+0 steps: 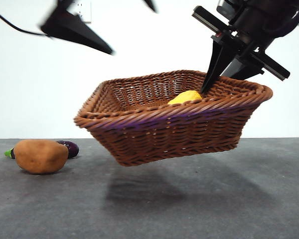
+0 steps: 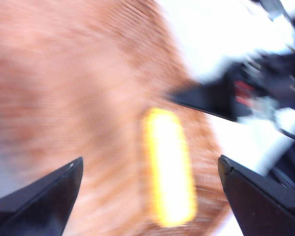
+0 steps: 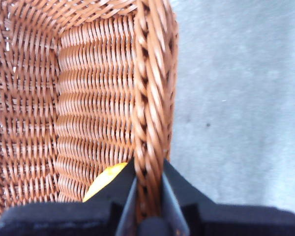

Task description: Help me put the vegetables on the table into the basket

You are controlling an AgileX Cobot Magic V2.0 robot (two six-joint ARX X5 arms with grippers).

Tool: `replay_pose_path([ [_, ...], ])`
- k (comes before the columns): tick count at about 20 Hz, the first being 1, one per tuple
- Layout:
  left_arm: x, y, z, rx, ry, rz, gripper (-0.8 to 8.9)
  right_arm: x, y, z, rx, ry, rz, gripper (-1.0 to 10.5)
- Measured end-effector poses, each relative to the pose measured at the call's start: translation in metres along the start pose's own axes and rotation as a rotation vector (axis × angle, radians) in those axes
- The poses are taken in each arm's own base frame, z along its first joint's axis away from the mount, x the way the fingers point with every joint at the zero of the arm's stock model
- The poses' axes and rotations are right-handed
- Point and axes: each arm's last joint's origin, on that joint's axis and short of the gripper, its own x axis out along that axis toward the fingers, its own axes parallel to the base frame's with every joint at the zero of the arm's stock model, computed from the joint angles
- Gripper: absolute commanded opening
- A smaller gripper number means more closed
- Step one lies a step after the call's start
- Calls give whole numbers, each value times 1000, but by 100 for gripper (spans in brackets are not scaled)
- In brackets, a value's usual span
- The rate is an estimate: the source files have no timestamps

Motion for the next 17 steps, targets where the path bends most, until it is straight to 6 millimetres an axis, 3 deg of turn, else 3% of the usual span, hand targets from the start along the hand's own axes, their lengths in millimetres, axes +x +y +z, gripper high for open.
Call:
replay_pose_path([
  [3,-39,30,3,-82,-77,216,459,-4,-2,1,-26,-7,-4,-12],
  [6,-47,69,4,-231,-29,378,459,-18,3,1,-80,-46,18,-12],
  [12,-12,118,7,-485,69,495,460,-51,13,-5,-155,-111,37,-12],
  [17,24,145,4,-617,143,544,461,-76,19,-14,-211,-135,41,-12],
])
